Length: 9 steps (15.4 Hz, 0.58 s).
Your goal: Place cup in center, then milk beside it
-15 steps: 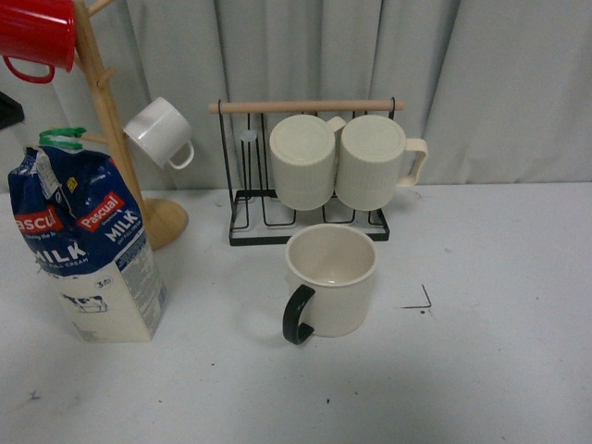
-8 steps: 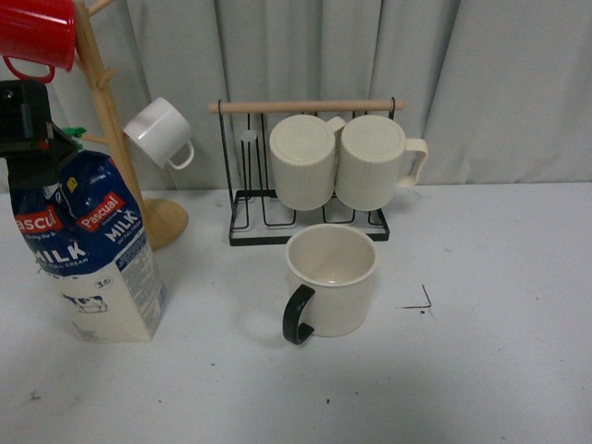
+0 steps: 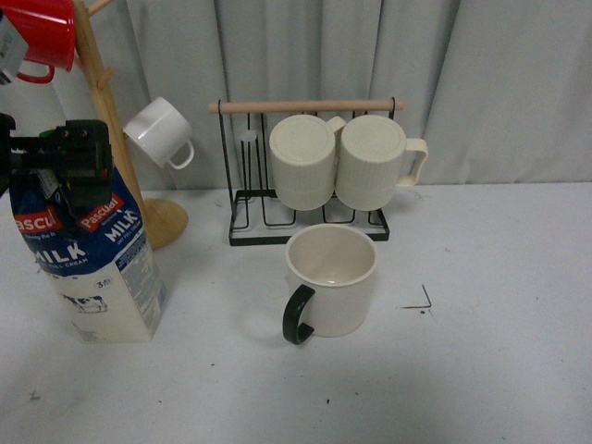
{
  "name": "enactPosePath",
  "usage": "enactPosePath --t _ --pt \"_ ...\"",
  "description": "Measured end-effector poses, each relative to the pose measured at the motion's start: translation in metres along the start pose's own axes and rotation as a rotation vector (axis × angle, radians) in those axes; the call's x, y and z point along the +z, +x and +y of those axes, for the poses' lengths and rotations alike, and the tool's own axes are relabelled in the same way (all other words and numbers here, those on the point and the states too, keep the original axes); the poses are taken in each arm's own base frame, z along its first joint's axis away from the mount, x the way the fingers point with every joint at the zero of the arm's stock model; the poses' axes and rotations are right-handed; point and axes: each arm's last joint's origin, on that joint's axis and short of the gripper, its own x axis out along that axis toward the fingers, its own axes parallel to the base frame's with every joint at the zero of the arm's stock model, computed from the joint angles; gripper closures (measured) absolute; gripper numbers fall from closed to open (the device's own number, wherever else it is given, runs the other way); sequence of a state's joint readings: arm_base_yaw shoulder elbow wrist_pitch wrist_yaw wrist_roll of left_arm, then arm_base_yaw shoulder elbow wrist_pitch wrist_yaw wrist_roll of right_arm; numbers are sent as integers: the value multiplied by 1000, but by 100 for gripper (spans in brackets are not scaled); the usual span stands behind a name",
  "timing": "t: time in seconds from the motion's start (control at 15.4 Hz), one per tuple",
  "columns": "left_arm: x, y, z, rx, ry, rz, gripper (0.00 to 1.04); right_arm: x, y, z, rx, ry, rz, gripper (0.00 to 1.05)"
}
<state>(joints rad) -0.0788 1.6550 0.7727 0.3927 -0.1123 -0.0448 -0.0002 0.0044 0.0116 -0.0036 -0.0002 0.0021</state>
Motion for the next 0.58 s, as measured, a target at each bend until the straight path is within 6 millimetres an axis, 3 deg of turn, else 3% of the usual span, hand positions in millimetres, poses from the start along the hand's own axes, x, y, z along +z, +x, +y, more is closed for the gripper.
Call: enactPosePath --t 0.13,0.39,0.45,0.58 --pt "-5 7 -4 14 6 6 42 0 0 0 0 0 0 6" --pt "-4 9 -4 13 -4 -3 90 0 0 0 0 0 -1 6" --pt "-4 8 -5 9 -22 -3 100 0 0 0 0 0 -1 6" --pt "-2 4 -11 13 -30 0 101 0 0 0 0 0 0 6"
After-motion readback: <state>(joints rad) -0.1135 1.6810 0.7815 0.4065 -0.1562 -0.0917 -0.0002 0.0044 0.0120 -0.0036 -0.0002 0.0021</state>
